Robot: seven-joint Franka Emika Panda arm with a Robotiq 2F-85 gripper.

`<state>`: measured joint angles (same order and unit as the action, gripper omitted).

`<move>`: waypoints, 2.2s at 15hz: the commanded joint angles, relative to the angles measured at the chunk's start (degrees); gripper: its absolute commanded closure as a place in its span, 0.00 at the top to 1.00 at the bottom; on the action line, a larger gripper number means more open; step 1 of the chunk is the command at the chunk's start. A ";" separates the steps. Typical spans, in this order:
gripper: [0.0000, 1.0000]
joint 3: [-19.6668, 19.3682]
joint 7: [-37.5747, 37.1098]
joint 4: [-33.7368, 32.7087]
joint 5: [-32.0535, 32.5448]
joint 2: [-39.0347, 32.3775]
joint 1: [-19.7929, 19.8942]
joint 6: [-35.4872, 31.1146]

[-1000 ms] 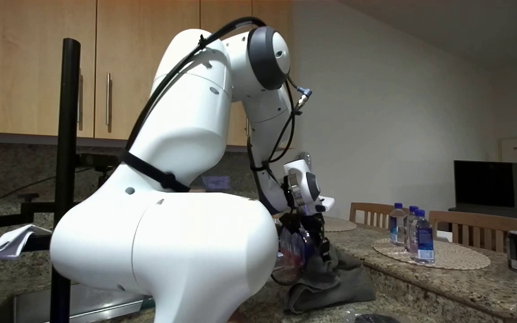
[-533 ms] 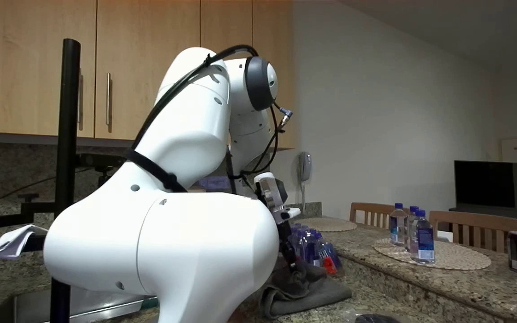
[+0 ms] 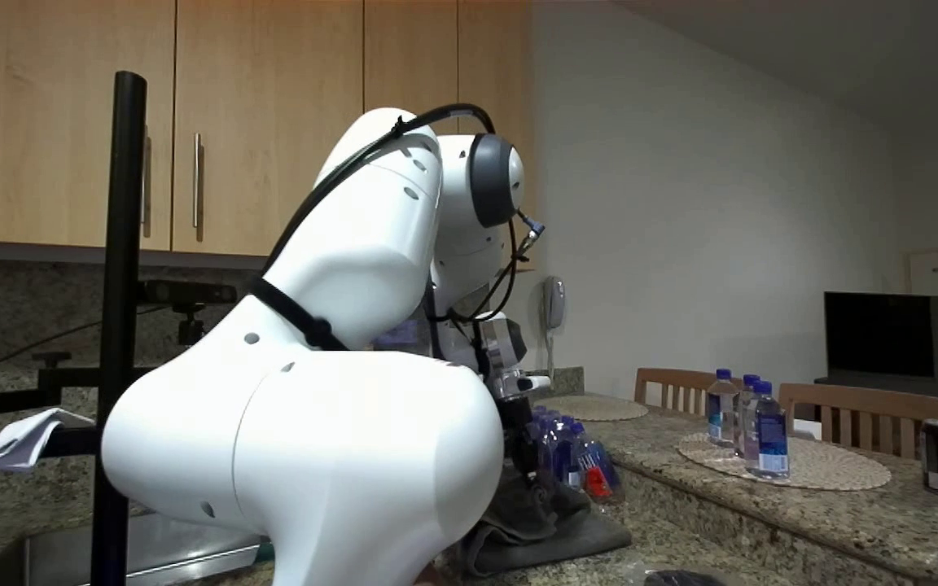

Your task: Move the towel to the left

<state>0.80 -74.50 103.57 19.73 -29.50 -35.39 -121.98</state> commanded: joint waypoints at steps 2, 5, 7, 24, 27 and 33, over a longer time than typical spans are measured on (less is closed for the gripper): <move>0.08 5.42 11.74 -2.36 -8.22 -1.08 9.16 -0.81; 0.08 7.58 18.75 -2.50 -15.47 -0.79 13.90 -1.97; 0.08 7.39 20.93 -2.61 -18.22 -0.72 15.37 -2.66; 0.82 3.76 22.53 -2.58 -16.36 0.38 15.30 -8.35; 0.98 3.27 21.92 -2.75 -15.27 1.09 14.66 -7.03; 1.00 3.33 20.78 -1.71 -11.55 4.19 12.77 -3.63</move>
<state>4.40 -53.38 99.96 6.10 -28.75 -21.41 -127.51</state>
